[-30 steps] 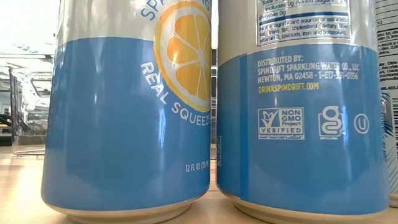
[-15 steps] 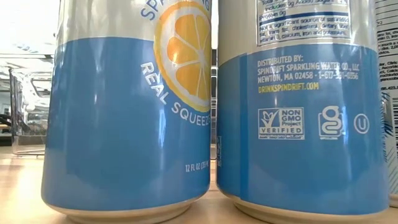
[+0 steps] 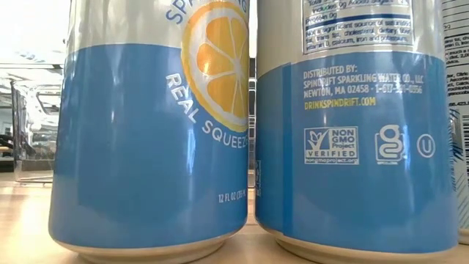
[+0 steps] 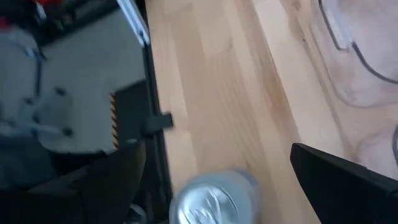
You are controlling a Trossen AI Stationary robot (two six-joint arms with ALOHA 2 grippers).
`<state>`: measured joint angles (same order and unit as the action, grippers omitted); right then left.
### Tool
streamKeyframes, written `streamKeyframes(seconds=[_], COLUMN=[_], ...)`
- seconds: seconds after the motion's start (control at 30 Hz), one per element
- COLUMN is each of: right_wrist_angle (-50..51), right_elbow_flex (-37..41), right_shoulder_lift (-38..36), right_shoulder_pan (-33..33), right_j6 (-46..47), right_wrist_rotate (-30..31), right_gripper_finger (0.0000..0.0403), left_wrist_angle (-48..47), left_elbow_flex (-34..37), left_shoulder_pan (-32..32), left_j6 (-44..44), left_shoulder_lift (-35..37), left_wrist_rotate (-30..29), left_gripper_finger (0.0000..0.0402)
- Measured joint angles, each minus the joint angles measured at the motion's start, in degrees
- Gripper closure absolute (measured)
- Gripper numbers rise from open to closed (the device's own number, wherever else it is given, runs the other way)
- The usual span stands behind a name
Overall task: Sort soda cans
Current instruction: Put the left blue-white soda can into the middle transparent bin
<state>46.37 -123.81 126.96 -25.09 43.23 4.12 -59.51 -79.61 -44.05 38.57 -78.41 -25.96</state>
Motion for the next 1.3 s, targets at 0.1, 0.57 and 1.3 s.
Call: streamKeyframes(seconds=[0.1, 0.57, 1.3], right_wrist_angle=[1.36, 0.36, 5.07], right_elbow_flex=[0.0, 0.02, 0.11], right_shoulder_lift=[0.0, 3.87, 8.13], right_shoulder_pan=[-1.24, -5.56, -4.87], right_j6=[-5.69, -20.08, -15.07], right_wrist_rotate=[0.27, 6.29, 3.02], right_gripper_finger=[0.0011, 0.0012, 0.002], left_wrist_angle=[0.0, -0.04, -0.11], left_elbow_flex=[0.0, 0.28, 0.33], left_shoulder_pan=[0.02, 0.04, 0.04], left_j6=[0.0, -0.02, -0.42], left_shoulder_lift=[0.02, -0.01, 0.0], left_wrist_rotate=[-0.02, -0.61, -1.33], left_gripper_finger=[0.0041, 0.0041, 0.0041])
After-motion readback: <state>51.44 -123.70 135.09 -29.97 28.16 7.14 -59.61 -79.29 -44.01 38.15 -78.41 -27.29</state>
